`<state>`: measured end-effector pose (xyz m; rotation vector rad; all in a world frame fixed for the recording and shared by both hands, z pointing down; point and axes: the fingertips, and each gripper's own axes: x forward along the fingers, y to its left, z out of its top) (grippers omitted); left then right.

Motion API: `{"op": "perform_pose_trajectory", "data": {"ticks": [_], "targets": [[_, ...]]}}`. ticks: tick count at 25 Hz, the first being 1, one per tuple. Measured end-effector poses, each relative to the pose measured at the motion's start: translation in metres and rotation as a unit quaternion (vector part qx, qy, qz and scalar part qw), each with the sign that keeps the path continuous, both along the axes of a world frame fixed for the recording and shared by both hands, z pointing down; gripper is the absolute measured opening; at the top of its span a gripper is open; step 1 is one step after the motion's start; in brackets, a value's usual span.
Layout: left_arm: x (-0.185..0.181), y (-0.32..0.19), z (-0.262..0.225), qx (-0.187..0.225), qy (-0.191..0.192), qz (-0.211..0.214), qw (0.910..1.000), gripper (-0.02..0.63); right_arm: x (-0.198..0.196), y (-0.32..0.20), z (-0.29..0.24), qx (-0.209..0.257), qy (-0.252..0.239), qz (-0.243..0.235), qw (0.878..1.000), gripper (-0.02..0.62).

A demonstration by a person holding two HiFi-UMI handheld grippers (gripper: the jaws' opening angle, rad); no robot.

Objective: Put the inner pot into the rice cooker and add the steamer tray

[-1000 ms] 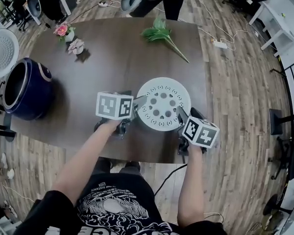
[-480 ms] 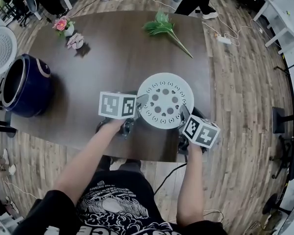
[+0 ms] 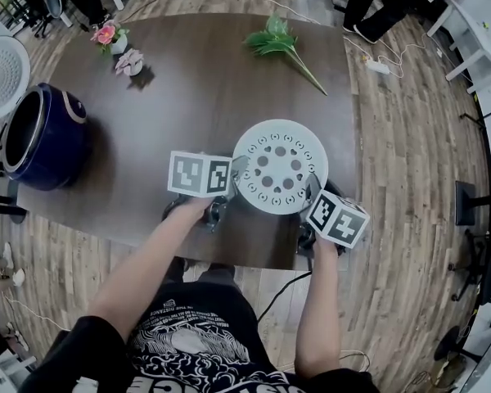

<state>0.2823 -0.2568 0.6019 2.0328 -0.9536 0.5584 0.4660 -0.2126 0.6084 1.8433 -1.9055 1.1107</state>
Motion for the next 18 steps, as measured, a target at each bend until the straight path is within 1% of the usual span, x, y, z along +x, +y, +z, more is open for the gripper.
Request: {"op": "perform_pose_trajectory", "data": {"ticks": [5, 10, 18], "targets": [[-0.005, 0.002, -0.002, 0.003, 0.002, -0.005, 1.0, 0.103, -0.004, -0.001, -0.002, 0.002, 0.0, -0.003, 1.0, 0.087], [-0.015, -0.002, -0.013, 0.018, 0.009, -0.022, 0.9995, 0.098, -0.013, -0.01, -0.013, 0.016, 0.006, -0.02, 1.0, 0.086], [-0.06, -0.014, -0.034, 0.041, 0.017, -0.069, 0.9966, 0.095, -0.055, -0.038, -0.036, 0.041, 0.019, -0.065, 0.997, 0.084]]}}
